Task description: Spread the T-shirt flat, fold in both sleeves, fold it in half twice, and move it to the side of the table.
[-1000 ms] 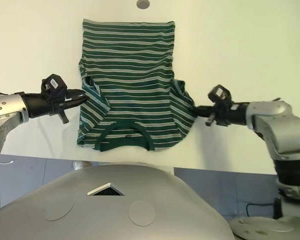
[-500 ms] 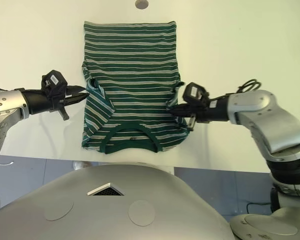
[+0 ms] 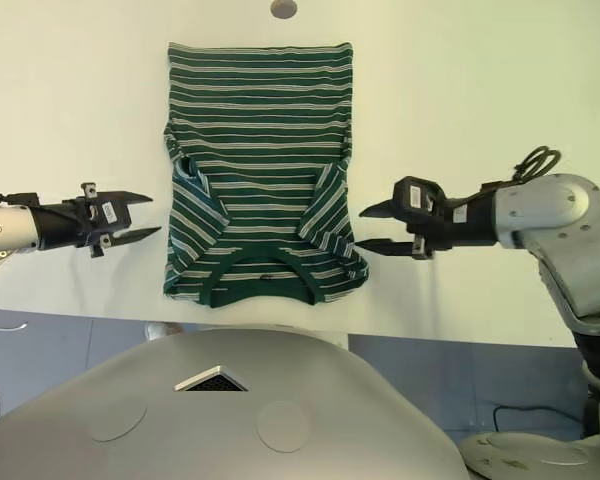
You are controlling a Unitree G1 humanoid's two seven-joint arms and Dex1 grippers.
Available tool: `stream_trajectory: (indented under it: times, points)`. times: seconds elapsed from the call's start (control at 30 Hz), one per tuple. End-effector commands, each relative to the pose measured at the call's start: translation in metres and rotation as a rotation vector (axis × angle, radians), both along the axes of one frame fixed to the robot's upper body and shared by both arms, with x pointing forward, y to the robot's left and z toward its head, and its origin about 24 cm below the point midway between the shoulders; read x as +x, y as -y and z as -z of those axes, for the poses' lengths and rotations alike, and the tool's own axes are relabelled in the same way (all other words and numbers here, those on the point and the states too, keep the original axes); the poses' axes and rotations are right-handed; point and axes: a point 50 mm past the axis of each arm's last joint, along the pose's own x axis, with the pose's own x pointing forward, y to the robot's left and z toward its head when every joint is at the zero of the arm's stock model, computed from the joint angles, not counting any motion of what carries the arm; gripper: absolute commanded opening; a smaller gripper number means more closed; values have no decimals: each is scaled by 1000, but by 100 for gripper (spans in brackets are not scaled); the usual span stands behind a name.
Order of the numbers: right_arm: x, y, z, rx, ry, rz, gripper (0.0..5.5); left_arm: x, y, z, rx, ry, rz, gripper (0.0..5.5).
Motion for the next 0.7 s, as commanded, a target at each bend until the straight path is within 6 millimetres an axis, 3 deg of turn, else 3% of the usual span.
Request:
stream_trajectory:
  times: [0.03,0.17,0.3,0.43,0.6,0.7]
  points:
    - [-13,19,37,-158,233,-332,231,-20,-5,23,116,45,253,256]
    - [-36,-1,56,-15,335,-408,231,-36,-13,47,185,120,426,256]
    - [-35,-3,57,38,431,-424,231,-41,-15,58,184,207,541,256]
    - [-41,-19,56,109,463,-454,231,-54,-6,64,132,232,644,256]
    - [-48,-26,59,111,426,-525,130,-68,0,67,107,231,779,259]
    - [-50,-24,60,93,383,-528,71,-71,-1,64,109,199,823,199]
